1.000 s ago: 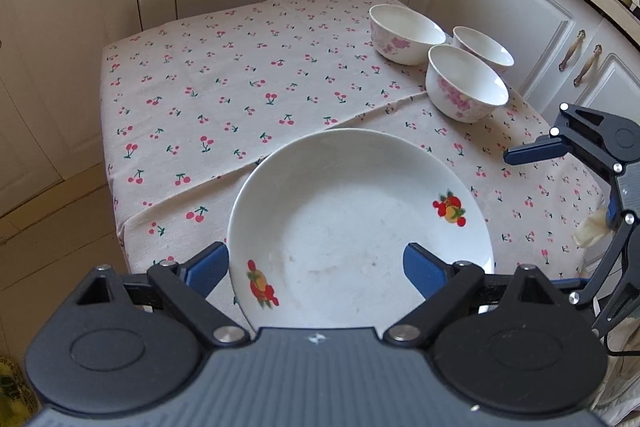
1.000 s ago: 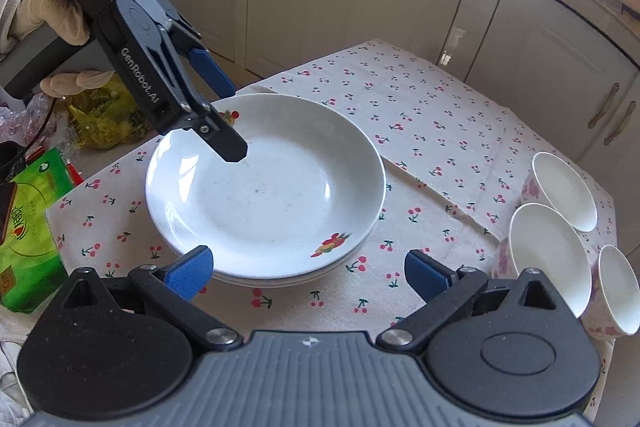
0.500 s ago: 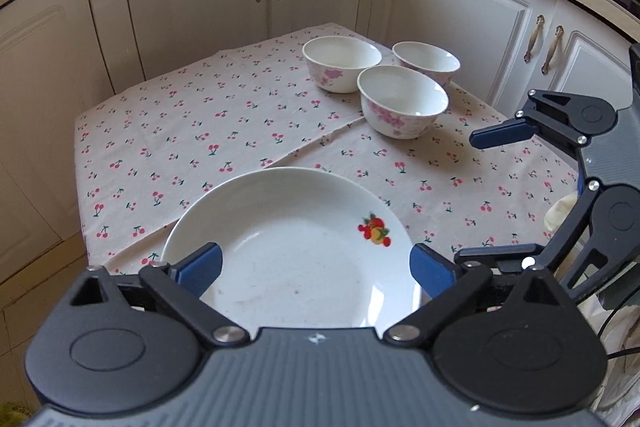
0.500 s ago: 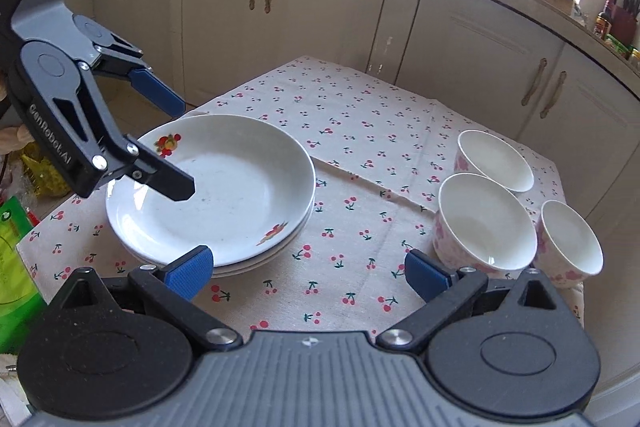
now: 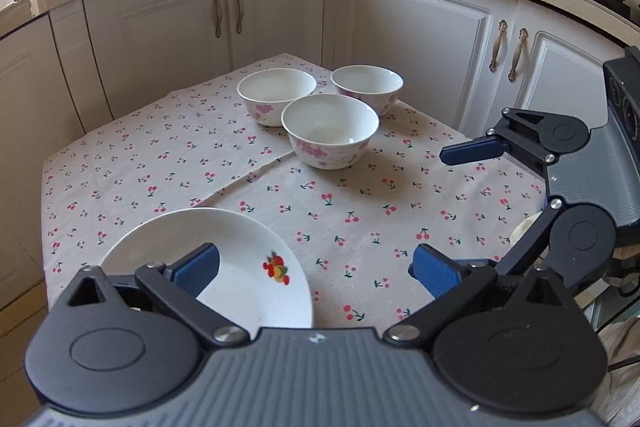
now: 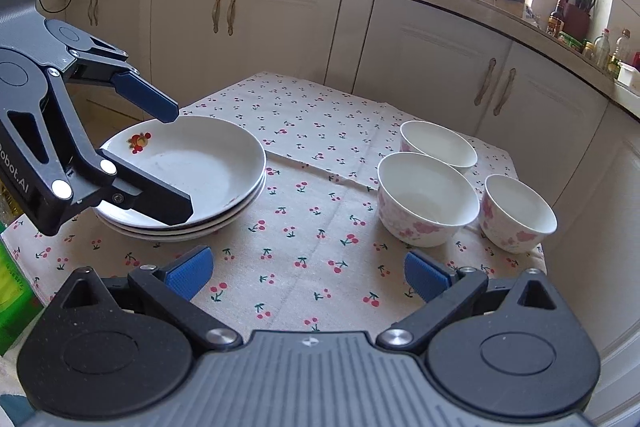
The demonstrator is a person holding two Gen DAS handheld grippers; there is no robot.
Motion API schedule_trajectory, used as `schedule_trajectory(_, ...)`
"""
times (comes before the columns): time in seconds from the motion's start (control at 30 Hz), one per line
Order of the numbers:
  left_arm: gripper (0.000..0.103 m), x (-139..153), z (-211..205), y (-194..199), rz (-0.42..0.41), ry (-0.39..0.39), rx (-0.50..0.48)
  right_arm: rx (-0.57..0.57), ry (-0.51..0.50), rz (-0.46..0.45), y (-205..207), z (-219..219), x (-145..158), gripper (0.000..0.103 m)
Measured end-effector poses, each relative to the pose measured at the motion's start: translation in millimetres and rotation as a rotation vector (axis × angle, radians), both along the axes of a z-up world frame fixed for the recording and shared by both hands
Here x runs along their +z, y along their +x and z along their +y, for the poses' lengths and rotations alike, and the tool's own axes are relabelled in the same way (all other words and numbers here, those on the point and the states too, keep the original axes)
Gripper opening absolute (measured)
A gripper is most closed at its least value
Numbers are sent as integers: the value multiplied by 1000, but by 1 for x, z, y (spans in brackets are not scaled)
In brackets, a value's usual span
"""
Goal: Organize plates and bowls
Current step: 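Reach the left tool to a white bowl and grasp its rim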
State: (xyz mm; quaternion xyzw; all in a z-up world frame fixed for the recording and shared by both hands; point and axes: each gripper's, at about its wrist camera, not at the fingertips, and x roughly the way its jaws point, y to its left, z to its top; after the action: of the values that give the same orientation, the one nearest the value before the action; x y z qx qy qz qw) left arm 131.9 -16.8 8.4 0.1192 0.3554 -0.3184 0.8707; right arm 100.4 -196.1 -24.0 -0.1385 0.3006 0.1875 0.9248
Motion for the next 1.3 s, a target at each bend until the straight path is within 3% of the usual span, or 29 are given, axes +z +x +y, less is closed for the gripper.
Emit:
schedule_trajectory(0.23, 102, 4, -30, 15, -11, -49, 16, -50, 7, -12, 5, -30, -6, 103)
schedule_trajectory(0.43, 102, 1, -61, 34, -66, -28, -6, -86, -12, -28, 15, -49, -8, 103)
schedule_trajectory(0.57, 102, -2, -75, 56, -43, -54, -19, -112, -13, -25, 28, -59, -12, 103)
schedule_trajectory(1.3, 102, -33, -109, 152, -2, -7, -19, -112, -47, 12, 99, -63, -39, 103)
